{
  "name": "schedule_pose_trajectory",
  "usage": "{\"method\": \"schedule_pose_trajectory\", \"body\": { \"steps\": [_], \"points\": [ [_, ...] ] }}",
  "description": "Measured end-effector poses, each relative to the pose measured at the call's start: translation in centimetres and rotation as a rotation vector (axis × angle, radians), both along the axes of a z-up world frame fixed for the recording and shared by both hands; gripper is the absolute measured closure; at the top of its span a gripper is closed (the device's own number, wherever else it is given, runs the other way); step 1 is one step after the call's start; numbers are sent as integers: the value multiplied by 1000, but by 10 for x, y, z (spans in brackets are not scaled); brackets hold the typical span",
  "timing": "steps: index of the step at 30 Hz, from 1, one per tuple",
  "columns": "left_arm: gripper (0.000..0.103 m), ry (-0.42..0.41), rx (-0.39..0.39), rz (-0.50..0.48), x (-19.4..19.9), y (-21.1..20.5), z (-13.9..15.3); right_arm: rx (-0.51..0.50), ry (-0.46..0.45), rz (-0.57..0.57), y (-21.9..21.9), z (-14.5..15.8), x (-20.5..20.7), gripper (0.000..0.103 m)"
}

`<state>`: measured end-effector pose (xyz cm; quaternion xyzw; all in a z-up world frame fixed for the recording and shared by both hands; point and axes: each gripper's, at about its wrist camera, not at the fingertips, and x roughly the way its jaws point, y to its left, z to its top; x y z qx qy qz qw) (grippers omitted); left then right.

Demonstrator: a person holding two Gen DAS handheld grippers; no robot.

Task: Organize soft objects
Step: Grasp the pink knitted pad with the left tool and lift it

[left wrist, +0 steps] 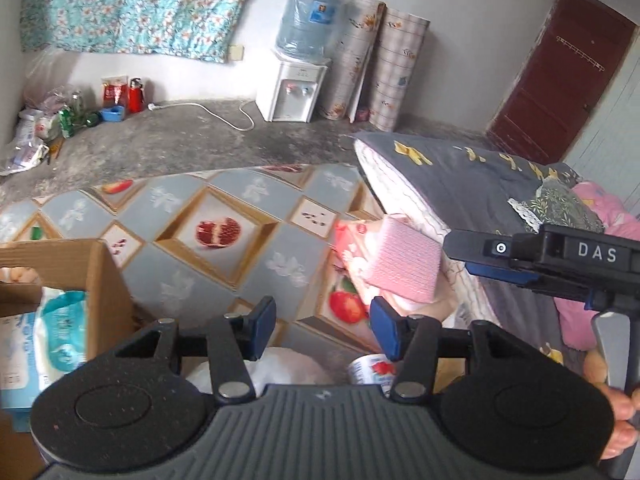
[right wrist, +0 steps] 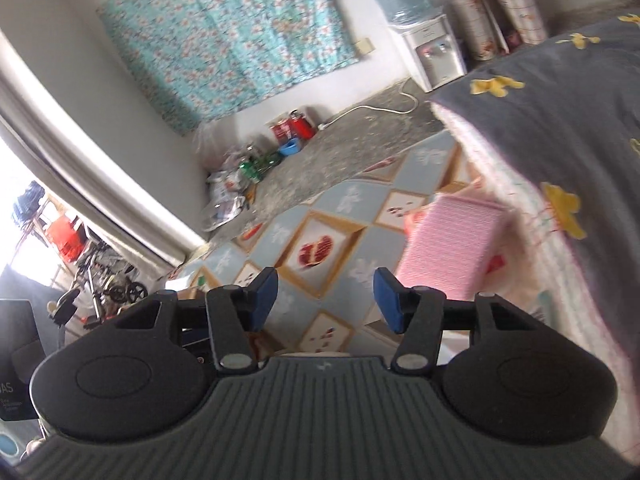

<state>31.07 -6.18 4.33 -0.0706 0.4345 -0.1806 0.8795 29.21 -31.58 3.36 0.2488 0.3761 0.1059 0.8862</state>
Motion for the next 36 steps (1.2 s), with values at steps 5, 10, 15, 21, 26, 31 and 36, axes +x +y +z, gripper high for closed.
{"method": "schedule_pose_trajectory", "body": {
  "steps": [5,10,15,21,26,31,36],
  "points": [
    [50,29,12,-89,39,-57,-29,2,63,-86,-61,-39,23,50],
    [49,39,24,-171,69,-92,-49,32,136,-108,-90,-77,54,50],
    [48,73,56,-214,93,-117,-66,81,181,-103,-93,-102,81,50],
    [50,124,34,-217,108,-124,-78,116,221,-89,-89,-124,103,56],
    [57,128,34,-206,110,-124,-77,123,222,-94,-83,-133,103,66],
    [60,167,3,-203,107,-124,-75,123,198,-108,-88,-128,99,73],
    [60,180,-30,-194,95,-119,-69,140,184,-109,-88,-115,87,77]
  ]
}}
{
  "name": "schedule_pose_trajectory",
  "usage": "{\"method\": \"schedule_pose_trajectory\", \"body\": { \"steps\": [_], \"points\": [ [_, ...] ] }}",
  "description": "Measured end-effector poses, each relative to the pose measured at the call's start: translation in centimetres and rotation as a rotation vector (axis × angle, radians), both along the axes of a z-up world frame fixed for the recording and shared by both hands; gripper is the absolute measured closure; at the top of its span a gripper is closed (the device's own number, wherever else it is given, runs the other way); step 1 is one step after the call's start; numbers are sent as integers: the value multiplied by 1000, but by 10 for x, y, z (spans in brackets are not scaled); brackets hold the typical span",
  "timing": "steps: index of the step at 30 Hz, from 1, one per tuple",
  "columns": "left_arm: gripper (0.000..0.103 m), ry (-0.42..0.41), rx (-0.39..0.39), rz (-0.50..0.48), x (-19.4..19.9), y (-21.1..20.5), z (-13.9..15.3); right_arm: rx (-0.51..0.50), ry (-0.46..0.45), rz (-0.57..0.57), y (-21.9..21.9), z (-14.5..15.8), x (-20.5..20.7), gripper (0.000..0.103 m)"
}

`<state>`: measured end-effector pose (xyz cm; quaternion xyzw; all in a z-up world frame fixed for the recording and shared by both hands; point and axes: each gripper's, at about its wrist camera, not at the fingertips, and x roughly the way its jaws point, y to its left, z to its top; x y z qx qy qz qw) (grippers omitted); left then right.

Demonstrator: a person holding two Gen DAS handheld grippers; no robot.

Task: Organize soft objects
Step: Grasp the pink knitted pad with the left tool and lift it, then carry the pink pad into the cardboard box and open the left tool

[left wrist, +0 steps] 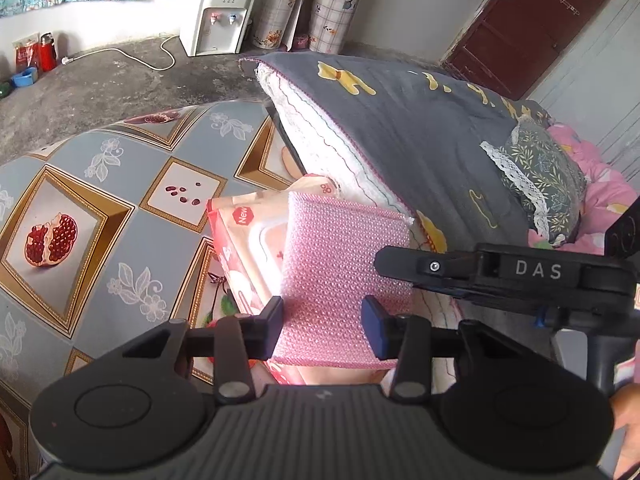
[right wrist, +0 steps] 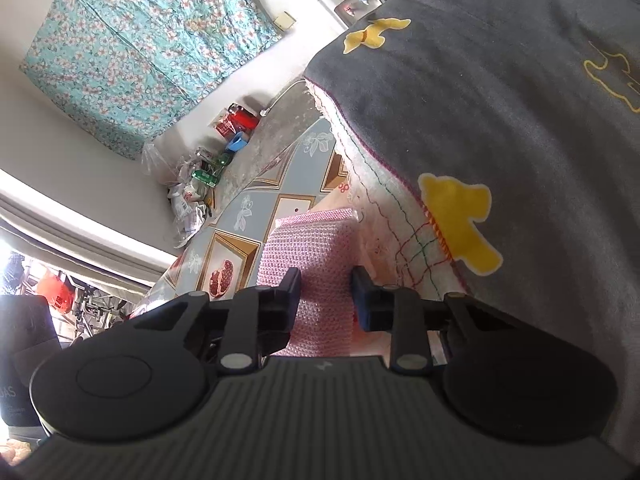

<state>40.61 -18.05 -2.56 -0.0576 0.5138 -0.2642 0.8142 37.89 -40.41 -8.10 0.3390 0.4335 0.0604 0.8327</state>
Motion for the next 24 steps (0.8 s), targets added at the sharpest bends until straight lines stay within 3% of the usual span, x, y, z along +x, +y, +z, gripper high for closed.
{"method": "schedule_pose_trajectory", "body": {
  "steps": [6,13,19,24],
  "points": [
    [60,-6,-36,13,-23,14,23,20,-30,11,6,26,-21,78],
    [60,-72,-67,64,-65,57,74,21,-111,77,37,84,-56,78],
    [60,-135,-65,184,-107,129,105,39,-160,185,108,125,-76,78],
    [60,-135,-57,325,-135,209,110,70,-147,296,194,137,-75,78]
  ]
}}
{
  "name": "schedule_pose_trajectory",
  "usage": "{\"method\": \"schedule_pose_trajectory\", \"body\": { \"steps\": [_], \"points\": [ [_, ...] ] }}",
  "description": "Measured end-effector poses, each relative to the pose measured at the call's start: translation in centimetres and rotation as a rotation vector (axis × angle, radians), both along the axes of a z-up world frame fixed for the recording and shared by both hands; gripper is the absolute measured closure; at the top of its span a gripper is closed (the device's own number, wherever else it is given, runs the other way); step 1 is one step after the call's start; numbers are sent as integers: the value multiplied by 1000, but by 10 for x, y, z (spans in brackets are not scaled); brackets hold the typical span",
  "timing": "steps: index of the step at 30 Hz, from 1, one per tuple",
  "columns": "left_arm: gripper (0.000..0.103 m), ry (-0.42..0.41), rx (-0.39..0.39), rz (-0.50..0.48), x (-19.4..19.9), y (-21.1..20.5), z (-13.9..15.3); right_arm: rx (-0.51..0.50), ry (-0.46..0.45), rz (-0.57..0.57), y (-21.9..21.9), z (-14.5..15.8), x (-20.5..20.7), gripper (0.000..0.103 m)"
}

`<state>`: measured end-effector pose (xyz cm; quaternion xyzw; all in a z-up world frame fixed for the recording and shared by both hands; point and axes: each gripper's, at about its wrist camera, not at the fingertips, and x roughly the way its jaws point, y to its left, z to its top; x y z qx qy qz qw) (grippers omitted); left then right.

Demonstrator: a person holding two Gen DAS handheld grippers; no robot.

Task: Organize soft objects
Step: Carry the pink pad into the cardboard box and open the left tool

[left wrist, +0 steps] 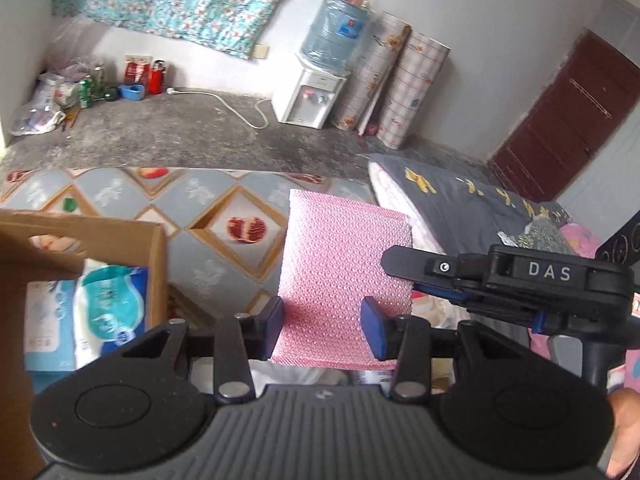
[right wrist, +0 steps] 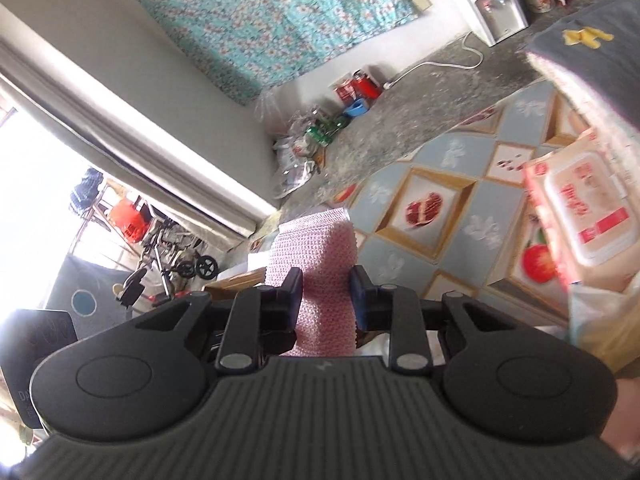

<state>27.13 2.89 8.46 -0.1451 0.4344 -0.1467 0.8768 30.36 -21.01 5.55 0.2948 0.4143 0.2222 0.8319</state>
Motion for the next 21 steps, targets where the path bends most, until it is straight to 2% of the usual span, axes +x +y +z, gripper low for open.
{"method": "schedule_pose_trajectory", "body": {
  "steps": [5,11,13,15,17,19,21],
  "points": [
    [60,23,21,147,-21,86,-7,30,56,116,100,-6,11,78],
    [61,95,40,313,-32,182,-37,40,147,233,215,-33,26,79],
    [69,122,20,344,-29,208,-50,77,205,278,246,-49,32,84],
    [69,162,-9,362,-22,227,-63,93,256,313,276,-63,35,87],
    [69,181,25,379,-12,238,-76,49,237,334,305,-71,38,87],
    [69,205,60,409,-3,247,-89,34,264,328,324,-85,45,87],
    [69,222,63,416,2,252,-97,19,289,312,333,-97,52,87]
  ]
}}
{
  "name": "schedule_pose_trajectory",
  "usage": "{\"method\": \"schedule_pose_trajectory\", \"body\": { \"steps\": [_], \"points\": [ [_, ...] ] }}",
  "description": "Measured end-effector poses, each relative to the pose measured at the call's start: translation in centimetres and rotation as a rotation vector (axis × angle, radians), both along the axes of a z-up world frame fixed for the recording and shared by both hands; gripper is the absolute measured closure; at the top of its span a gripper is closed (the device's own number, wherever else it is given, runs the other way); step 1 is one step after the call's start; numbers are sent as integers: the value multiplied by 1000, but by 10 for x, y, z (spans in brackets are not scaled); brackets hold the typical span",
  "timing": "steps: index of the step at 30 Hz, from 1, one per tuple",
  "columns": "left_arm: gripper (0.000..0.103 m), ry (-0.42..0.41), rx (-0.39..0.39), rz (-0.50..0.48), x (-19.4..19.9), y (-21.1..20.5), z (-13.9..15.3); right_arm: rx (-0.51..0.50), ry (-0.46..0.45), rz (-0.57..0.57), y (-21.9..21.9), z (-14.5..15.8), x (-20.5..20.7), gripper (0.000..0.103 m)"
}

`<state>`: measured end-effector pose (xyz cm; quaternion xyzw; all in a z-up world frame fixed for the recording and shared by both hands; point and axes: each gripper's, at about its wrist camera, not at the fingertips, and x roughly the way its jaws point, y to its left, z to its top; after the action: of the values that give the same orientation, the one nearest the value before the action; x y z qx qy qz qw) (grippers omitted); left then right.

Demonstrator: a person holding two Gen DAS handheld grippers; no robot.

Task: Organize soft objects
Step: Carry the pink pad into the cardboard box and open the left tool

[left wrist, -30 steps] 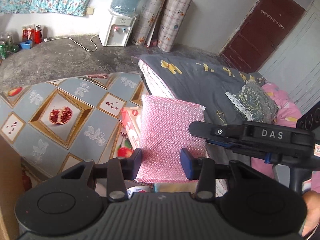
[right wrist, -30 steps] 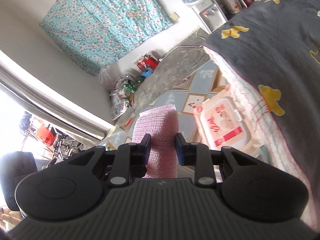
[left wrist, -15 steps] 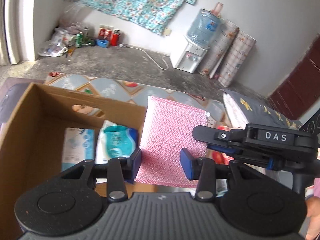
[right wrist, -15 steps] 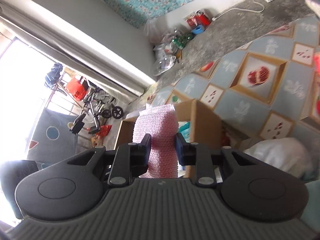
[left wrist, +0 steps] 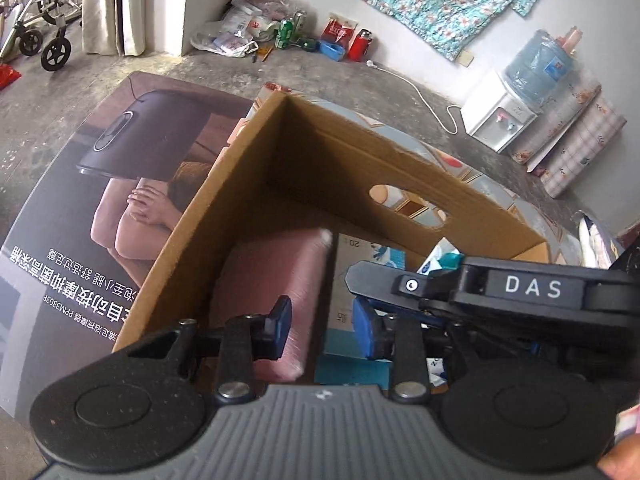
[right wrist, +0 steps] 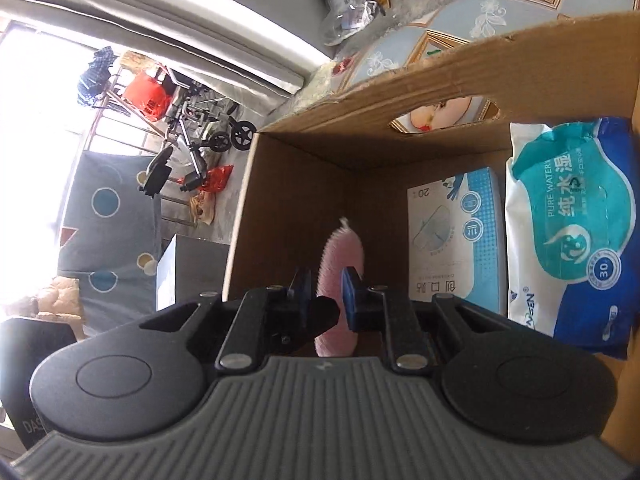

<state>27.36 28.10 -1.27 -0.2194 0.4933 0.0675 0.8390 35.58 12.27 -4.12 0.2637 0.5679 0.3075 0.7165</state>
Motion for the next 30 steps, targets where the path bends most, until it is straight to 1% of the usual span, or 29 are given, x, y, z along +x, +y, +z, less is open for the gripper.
{"method": "schedule_pose_trajectory", "body": {
  "steps": [3,6,9,11,14,16,19,22,25,30],
  "points": [
    [68,3,23,-10,1,4,-3,-26,-4,-3,1,-9,7,87],
    [67,0,57,-29,-5,1,-1,-40,-26,-8,-7,-5,9,87],
    [58,18,90,-72,-9,-8,3,-35,-60,-6,-21,6,6,86],
    [56,37,105,-102,-14,-14,3,-26,-92,3,-33,19,1,85],
    [55,118,87,-133,-18,-21,-7,-18,-151,19,-53,40,-13,85],
    [55,185,60,-152,-19,-22,-21,-12,-192,30,-71,53,-24,85],
    [55,273,75,-177,-14,-26,-43,-7,-246,31,-95,67,-42,85],
    [58,328,83,-175,-4,-28,-61,10,-256,12,-118,72,-55,85],
    [58,316,89,-150,7,-26,-65,10,-268,-9,-141,73,-65,85],
    [56,269,118,-101,20,-21,-60,-5,-267,-36,-170,64,-73,85]
  ]
}}
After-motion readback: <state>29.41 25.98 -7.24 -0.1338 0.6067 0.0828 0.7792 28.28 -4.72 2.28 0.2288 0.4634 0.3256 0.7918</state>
